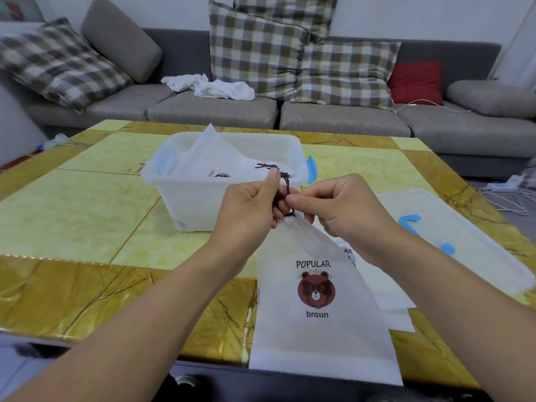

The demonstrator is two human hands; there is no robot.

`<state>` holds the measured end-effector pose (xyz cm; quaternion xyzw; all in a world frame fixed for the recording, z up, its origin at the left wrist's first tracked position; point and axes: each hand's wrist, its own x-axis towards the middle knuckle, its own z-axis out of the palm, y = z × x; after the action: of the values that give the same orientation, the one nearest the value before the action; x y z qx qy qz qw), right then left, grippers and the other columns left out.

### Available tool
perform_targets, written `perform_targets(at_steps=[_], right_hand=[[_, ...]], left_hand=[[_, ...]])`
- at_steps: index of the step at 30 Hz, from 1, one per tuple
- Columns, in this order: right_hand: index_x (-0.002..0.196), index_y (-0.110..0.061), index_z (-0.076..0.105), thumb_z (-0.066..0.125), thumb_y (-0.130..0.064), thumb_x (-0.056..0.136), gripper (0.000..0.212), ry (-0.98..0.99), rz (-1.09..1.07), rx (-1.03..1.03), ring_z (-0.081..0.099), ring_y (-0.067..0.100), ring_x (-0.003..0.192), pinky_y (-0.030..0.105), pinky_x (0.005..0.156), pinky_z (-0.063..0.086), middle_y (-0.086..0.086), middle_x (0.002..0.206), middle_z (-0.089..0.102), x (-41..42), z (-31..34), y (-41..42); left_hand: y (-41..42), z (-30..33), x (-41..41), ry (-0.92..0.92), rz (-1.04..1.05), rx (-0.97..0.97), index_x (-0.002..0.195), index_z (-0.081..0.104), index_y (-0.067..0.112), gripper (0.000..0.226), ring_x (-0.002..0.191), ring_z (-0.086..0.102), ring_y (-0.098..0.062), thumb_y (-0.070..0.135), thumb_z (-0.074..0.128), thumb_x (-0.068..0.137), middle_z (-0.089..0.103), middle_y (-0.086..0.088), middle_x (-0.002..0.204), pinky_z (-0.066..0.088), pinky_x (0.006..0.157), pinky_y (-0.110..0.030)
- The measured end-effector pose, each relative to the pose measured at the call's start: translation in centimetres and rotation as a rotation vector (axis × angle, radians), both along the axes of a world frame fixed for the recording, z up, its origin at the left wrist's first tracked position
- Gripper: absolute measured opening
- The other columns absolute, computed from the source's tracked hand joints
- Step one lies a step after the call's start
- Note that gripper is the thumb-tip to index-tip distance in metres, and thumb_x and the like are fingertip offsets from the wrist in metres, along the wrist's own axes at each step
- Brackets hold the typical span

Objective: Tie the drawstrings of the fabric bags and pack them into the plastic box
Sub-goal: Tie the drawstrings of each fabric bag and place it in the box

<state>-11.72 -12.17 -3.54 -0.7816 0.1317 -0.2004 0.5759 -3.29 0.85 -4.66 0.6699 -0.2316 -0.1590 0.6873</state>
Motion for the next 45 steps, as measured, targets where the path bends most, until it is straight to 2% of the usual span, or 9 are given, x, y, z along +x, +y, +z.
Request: perform_targets(at_steps=[5, 10, 14, 18, 23, 29, 35, 39, 45], right_hand=[[0.082, 0.011, 0.073, 0.077, -0.014, 0.086, 0.025, -0.007, -0.073, 0.048, 0.047, 0.0, 0.039, 0.008, 0.043, 0.035, 0.003, 0.051, 0.055, 0.2, -0.6, 0.4], [0.076, -0.005, 0.077, 0.08, -0.02, 0.083, 0.016, 0.06, -0.152, 0.245, 0.034, 0.008, 0.042, 0.016, 0.04, 0.023, 0.004, 0.052, 0.052, 0.5, -0.9, 0.6], [0.101, 0.0, 0.075, 0.073, -0.019, 0.087, 0.023, 0.125, -0.022, 0.47, 0.027, 0.008, 0.047, 0.019, 0.041, 0.017, 0.0, 0.056, 0.051, 0.4, -0.5, 0.1], [0.105, 0.0, 0.074, 0.064, -0.009, 0.093, 0.018, 0.13, 0.158, 0.401, 0.033, 0.008, 0.056, 0.016, 0.045, 0.027, 0.003, 0.074, 0.066, 0.0, 0.2, -0.7], [0.09, -0.004, 0.078, 0.073, -0.012, 0.088, 0.01, 0.068, 0.063, 0.14, 0.04, 0.011, 0.055, 0.018, 0.049, 0.034, 0.008, 0.076, 0.071, -0.2, -0.2, -0.7], [0.088, 0.0, 0.076, 0.08, -0.015, 0.082, 0.017, 0.041, -0.025, 0.136, 0.043, 0.013, 0.053, 0.019, 0.047, 0.035, 0.008, 0.07, 0.068, -0.1, -0.5, -0.5], [0.092, -0.003, 0.077, 0.072, -0.008, 0.09, 0.008, 0.105, 0.027, 0.115, 0.053, 0.011, 0.058, 0.02, 0.052, 0.043, 0.008, 0.075, 0.07, -0.3, -0.1, -1.2], [0.08, -0.004, 0.074, 0.076, -0.016, 0.087, 0.013, 0.088, -0.012, 0.101, 0.05, 0.011, 0.053, 0.021, 0.05, 0.041, 0.003, 0.063, 0.065, -0.4, 0.1, -0.9], [0.091, 0.0, 0.076, 0.076, -0.018, 0.086, 0.018, 0.151, 0.058, 0.184, 0.055, 0.01, 0.059, 0.02, 0.053, 0.045, 0.004, 0.07, 0.068, -0.8, 0.6, -1.0]], left_hand=[[0.0, -0.2, -0.4, -0.028, -0.031, -0.022, 0.077, 0.078, 0.009, 0.038, 0.054, 0.048, -0.008, 0.037, 0.061, 0.097, 0.062, 0.001, 0.06, 0.041, 0.054, -0.016], [0.1, -0.6, -0.5, 0.003, -0.105, -0.095, 0.087, 0.078, 0.009, 0.007, 0.056, 0.044, -0.009, 0.015, 0.078, 0.083, 0.065, 0.001, 0.064, 0.037, 0.054, -0.015], [0.1, -0.5, -0.1, 0.098, -0.108, -0.15, 0.083, 0.074, 0.005, 0.003, 0.052, 0.039, -0.008, 0.008, 0.075, 0.084, 0.06, 0.002, 0.062, 0.035, 0.05, -0.013], [0.2, -0.7, 0.8, 0.1, -0.068, -0.164, 0.086, 0.073, 0.003, 0.006, 0.051, 0.048, -0.005, 0.007, 0.07, 0.09, 0.063, 0.0, 0.062, 0.04, 0.051, -0.013], [0.1, -1.2, 1.0, -0.032, -0.074, -0.083, 0.088, 0.072, 0.003, 0.013, 0.06, 0.052, -0.007, 0.011, 0.065, 0.096, 0.066, -0.002, 0.069, 0.043, 0.057, -0.016], [0.0, -1.1, 0.8, -0.198, -0.069, 0.008, 0.094, 0.069, 0.009, 0.01, 0.064, 0.056, -0.007, 0.01, 0.061, 0.098, 0.068, 0.002, 0.073, 0.047, 0.061, -0.02], [0.0, -0.6, 0.7, -0.133, -0.054, -0.032, 0.115, 0.057, 0.015, 0.02, 0.064, 0.063, -0.004, 0.009, 0.063, 0.097, 0.072, -0.001, 0.074, 0.049, 0.062, -0.016], [0.2, -0.4, 1.0, -0.044, -0.089, -0.054, 0.096, 0.067, 0.009, 0.004, 0.061, 0.062, -0.006, 0.007, 0.067, 0.093, 0.072, 0.002, 0.067, 0.05, 0.061, -0.015], [0.3, -0.7, 1.2, -0.082, -0.03, -0.045, 0.08, 0.07, -0.003, 0.016, 0.062, 0.06, -0.006, 0.01, 0.074, 0.087, 0.072, 0.003, 0.069, 0.046, 0.06, -0.012]])
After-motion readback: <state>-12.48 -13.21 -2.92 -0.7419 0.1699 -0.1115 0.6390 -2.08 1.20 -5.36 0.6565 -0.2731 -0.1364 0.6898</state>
